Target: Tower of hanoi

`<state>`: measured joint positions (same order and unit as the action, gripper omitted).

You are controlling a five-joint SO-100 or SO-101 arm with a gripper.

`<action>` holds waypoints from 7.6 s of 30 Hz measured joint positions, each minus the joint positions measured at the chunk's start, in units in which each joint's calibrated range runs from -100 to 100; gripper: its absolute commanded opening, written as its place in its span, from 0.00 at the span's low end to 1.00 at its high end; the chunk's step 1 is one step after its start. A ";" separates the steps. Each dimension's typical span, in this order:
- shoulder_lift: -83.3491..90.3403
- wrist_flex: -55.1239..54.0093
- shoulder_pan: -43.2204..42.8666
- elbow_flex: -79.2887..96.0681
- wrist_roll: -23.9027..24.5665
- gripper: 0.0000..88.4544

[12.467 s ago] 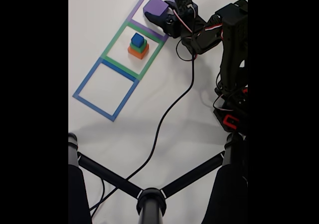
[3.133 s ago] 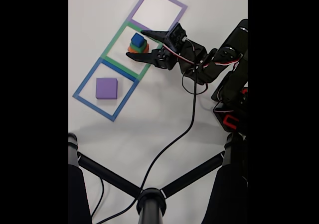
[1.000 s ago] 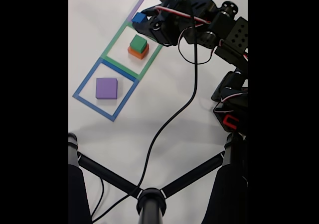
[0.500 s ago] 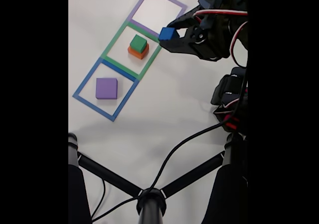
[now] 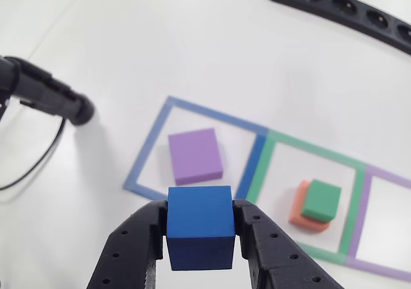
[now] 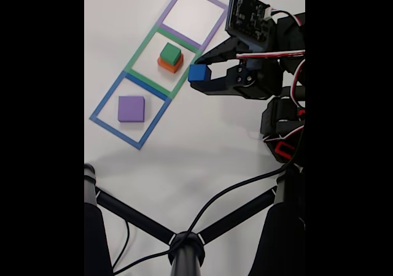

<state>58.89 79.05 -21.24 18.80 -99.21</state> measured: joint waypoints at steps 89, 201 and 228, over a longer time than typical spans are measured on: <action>-38.41 -101.44 0.25 49.52 -0.39 0.01; -53.52 -138.04 26.44 74.24 -0.20 0.32; -66.02 -143.26 25.13 66.41 -0.20 0.32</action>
<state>-7.13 -64.21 3.89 85.20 -99.41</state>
